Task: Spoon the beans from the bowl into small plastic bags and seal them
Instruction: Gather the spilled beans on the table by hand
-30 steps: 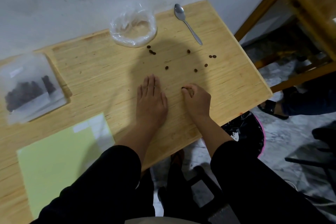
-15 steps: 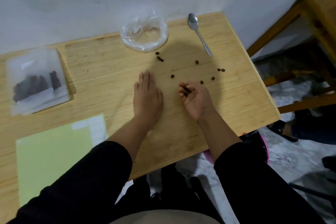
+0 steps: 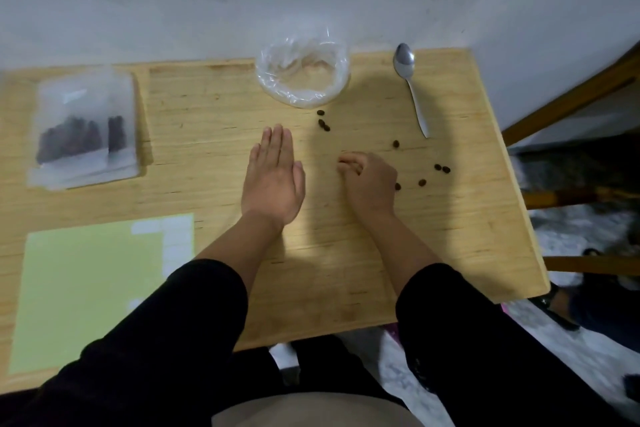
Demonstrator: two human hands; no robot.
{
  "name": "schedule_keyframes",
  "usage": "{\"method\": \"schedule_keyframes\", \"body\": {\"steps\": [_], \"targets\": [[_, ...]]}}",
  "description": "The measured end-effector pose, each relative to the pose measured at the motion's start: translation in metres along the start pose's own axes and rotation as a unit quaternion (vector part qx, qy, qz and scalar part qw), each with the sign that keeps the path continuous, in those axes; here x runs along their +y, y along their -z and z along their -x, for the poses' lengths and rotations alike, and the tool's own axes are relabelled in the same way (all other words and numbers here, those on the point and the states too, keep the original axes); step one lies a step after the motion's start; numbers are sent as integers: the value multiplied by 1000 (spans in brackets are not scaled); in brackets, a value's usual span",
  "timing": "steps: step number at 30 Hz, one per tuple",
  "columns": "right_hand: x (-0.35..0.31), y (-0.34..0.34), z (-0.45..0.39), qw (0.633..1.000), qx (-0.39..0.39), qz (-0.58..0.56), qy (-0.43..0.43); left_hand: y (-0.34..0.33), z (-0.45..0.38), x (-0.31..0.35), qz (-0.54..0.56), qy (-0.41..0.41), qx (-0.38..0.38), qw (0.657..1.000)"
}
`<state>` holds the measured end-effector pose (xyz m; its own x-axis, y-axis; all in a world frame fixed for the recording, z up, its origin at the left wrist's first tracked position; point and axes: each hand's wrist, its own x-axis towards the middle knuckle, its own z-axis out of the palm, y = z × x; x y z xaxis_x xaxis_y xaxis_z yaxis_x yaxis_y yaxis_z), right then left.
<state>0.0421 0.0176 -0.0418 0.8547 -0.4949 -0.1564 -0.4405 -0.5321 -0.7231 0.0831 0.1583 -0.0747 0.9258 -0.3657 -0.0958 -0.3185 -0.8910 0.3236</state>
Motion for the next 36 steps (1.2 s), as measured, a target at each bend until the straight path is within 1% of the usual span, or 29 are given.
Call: {"method": "schedule_keyframes", "body": {"steps": [2, 6, 8, 10, 11, 12, 14, 15, 16, 17, 18, 19, 21, 22, 23, 24, 26, 31, 36], "targets": [[0, 1, -4, 1000, -3, 6, -3, 0, 0, 1, -3, 0, -2, 1000], [-2, 2, -6, 998, -38, 36, -16, 0, 0, 2, -11, 4, -6, 1000], [-3, 5, -6, 998, -55, -7, -31, 0, 0, 2, -4, 8, -9, 1000], [-5, 9, -8, 989, -67, -102, -81, 1, -2, 3, 2, 13, -11, 1000], [-7, 12, -10, 975, -74, -174, -116, 1, -3, 4, 3, 13, -10, 1000], [-8, 15, -12, 951, -84, -258, -148, 2, -5, 6, 6, 13, -5, 1000], [-12, 17, -17, 883, -108, -416, -191, 3, -13, 10, 19, 16, 8, 1000], [-14, 17, -20, 856, -117, -461, -203, 3, -17, 12, 22, 20, 12, 999], [-15, 17, -22, 842, -122, -482, -210, 3, -21, 14, 22, 24, 13, 999], [-16, 16, -25, 841, -122, -482, -212, 2, -24, 15, 18, 30, 12, 999], [-17, 15, -28, 855, -120, -461, -205, 0, -26, 15, 12, 36, 10, 999], [-18, 14, -31, 879, -115, -421, -190, -1, -26, 15, 6, 41, 9, 999], [-20, 12, -38, 943, -101, -286, -138, -3, -27, 14, 3, 45, 12, 999], [-19, 9, -41, 969, -92, -207, -102, -3, -27, 14, 3, 46, 13, 999], [-18, 6, -45, 984, -83, -144, -65, -3, -27, 15, 3, 47, 12, 999], [-18, 4, -48, 992, -72, -101, -35, -3, -27, 15, 2, 47, 11, 999], [-19, -1, -53, 997, -52, -58, -1, -3, -28, 16, 4, 46, 10, 999], [-17, -9, -61, 999, -43, 1, 33, -3, -29, 14, 6, 46, 14, 999], [-16, -11, -62, 996, -38, 36, 66, -4, -29, 15, -1, 47, 13, 999]]}}
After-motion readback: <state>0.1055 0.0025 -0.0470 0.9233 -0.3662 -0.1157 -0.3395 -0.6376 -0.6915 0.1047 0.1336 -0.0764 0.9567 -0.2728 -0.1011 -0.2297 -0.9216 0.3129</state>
